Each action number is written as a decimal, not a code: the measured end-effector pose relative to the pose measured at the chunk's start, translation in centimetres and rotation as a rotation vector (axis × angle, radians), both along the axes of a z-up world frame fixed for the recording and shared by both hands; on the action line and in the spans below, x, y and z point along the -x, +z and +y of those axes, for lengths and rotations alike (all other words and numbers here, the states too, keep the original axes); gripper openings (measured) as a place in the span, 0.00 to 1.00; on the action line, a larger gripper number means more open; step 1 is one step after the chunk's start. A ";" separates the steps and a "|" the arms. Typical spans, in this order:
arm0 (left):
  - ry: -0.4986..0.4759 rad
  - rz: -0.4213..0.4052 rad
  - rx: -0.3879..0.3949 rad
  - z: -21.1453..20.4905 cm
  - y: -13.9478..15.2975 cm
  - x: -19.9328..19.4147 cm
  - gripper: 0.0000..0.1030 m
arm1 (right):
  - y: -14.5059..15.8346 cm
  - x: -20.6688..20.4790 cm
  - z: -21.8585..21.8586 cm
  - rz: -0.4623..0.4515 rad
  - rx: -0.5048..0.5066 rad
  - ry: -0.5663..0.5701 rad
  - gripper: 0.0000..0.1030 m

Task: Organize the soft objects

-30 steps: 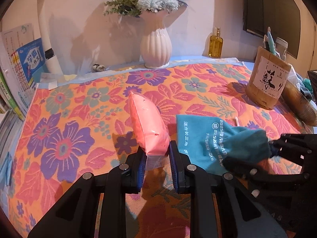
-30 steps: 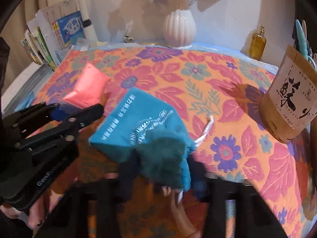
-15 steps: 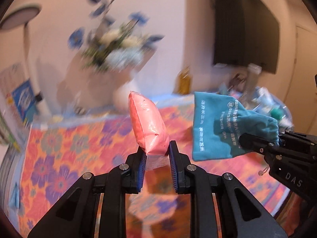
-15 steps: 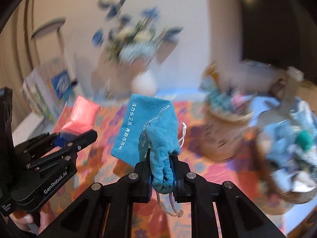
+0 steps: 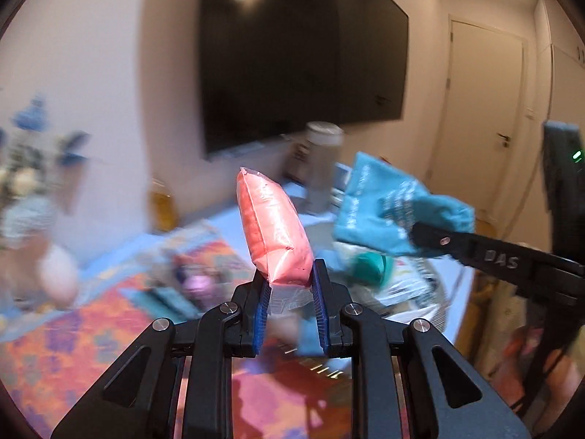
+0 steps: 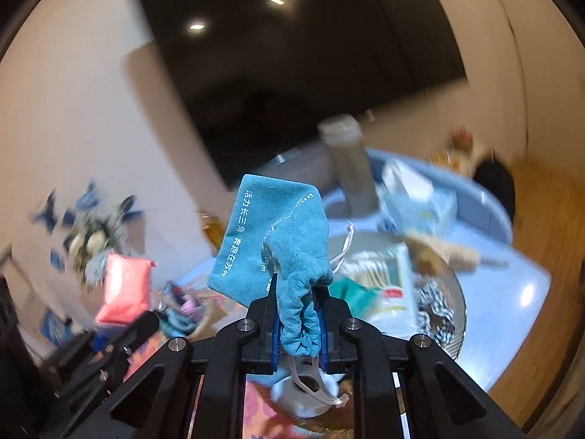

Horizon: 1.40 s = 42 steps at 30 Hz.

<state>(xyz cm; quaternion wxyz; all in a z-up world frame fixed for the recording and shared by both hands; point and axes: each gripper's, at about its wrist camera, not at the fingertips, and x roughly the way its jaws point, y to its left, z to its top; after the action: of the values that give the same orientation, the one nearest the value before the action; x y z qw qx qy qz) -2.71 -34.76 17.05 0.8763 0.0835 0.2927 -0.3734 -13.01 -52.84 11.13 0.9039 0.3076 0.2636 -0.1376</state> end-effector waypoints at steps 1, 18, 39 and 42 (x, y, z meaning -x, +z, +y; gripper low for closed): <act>-0.017 0.026 0.003 -1.0 -0.7 -0.7 0.18 | -0.8 -0.3 -1.2 0.017 -0.031 -0.011 0.14; -0.016 0.100 0.006 -3.3 -4.8 -2.7 0.91 | -4.4 -0.5 -4.1 0.139 -0.057 -0.071 0.80; 0.243 -0.015 0.149 19.3 3.9 6.1 0.92 | 3.4 1.8 16.8 -0.051 0.234 0.252 0.94; 0.370 -0.015 0.158 24.3 2.9 6.3 0.92 | 1.8 0.6 21.6 -0.049 0.235 0.351 0.95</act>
<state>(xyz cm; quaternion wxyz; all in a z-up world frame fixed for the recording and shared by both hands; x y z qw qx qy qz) -8.97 -10.45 19.96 0.9360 -0.0378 0.2661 -0.2273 -13.61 -31.20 12.98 0.9498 0.1527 0.2732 -0.0002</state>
